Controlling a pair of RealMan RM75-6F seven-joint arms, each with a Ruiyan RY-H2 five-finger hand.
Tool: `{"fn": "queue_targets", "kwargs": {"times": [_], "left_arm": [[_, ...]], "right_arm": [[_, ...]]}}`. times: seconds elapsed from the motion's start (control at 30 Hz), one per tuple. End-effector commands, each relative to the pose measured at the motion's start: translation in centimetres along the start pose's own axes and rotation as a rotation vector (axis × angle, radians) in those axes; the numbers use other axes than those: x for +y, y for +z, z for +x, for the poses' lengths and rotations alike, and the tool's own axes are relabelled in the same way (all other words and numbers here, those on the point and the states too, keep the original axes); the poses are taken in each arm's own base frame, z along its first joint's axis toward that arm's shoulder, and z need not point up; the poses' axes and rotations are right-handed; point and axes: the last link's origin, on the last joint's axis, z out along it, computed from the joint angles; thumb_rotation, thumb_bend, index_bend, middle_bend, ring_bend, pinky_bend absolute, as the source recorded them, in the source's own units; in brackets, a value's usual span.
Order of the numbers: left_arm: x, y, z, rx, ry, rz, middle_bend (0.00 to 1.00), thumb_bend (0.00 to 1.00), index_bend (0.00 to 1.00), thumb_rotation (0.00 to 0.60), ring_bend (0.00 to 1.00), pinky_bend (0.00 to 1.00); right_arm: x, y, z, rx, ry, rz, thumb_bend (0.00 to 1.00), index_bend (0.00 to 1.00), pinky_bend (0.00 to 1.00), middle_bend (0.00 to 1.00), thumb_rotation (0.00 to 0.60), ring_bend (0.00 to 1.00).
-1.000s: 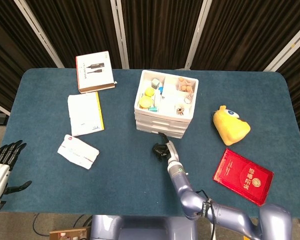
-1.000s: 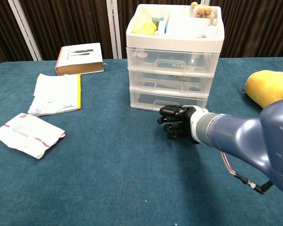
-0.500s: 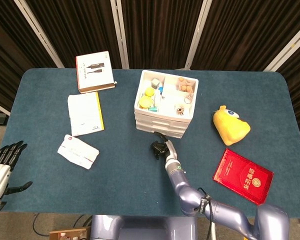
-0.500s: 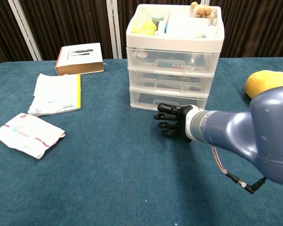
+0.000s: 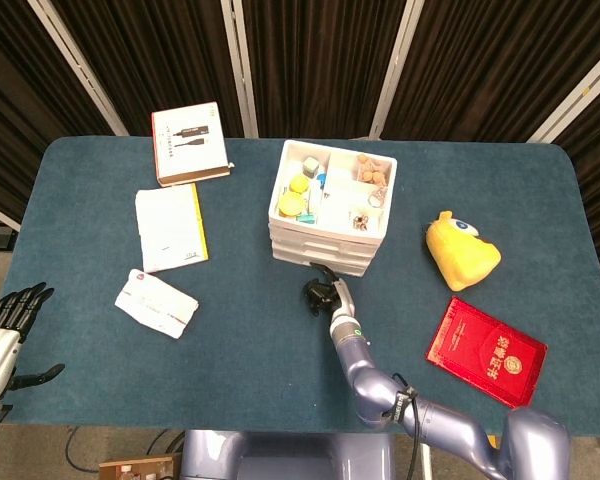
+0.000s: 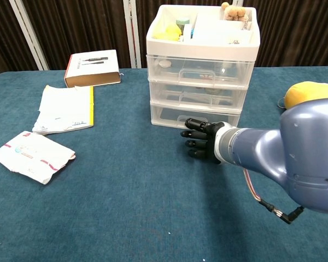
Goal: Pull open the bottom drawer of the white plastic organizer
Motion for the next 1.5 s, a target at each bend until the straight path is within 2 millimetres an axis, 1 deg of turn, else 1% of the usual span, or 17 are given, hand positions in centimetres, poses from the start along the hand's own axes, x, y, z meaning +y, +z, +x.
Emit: {"fn": "queue_targets", "kwargs": {"times": [0.03, 0.27, 0.6, 0.67, 0.87, 1.1, 1.5], "left_arm": [[0.0, 0.0, 0.0, -0.002, -0.001, 0.0, 0.0, 0.01, 0.0, 0.6, 0.0, 0.0], [0.1, 0.0, -0.1, -0.007, -0.004, 0.001, 0.0, 0.01, 0.0, 0.6, 0.0, 0.0], [0.1, -0.1, 0.0, -0.011, -0.014, 0.002, 0.0, 0.01, 0.0, 0.6, 0.0, 0.0], [0.1, -0.1, 0.0, -0.012, -0.016, 0.001, 0.0, 0.01, 0.0, 0.6, 0.0, 0.0], [0.1, -0.1, 0.0, -0.017, -0.02, 0.001, 0.0, 0.01, 0.0, 0.6, 0.0, 0.0], [0.1, -0.1, 0.0, -0.018, -0.02, -0.002, 0.0, 0.01, 0.0, 0.6, 0.0, 0.0], [0.3, -0.3, -0.1, -0.018, -0.018, -0.009, 0.0, 0.01, 0.0, 0.6, 0.0, 0.0]], "right_arm": [[0.0, 0.0, 0.0, 0.005, 0.013, 0.006, 0.78, 0.17, 0.88, 0.76, 0.6, 0.8], [-0.2, -0.1, -0.5, -0.003, 0.083, 0.0, 0.78, 0.17, 0.88, 0.76, 0.6, 0.8], [-0.6, 0.7, -0.6, 0.013, 0.138, 0.002, 0.79, 0.18, 0.88, 0.76, 0.6, 0.8], [-0.7, 0.9, -0.6, 0.017, 0.151, 0.002, 0.79, 0.19, 0.88, 0.76, 0.6, 0.8], [-0.8, 1.2, -0.7, 0.011, 0.171, -0.011, 0.81, 0.28, 0.88, 0.76, 0.6, 0.8], [-0.3, 0.9, -1.2, -0.018, 0.182, -0.03, 0.82, 0.31, 0.88, 0.76, 0.6, 0.8], [0.5, -0.4, -0.7, -0.051, 0.181, -0.039, 0.82, 0.32, 0.88, 0.76, 0.6, 0.8]]}}
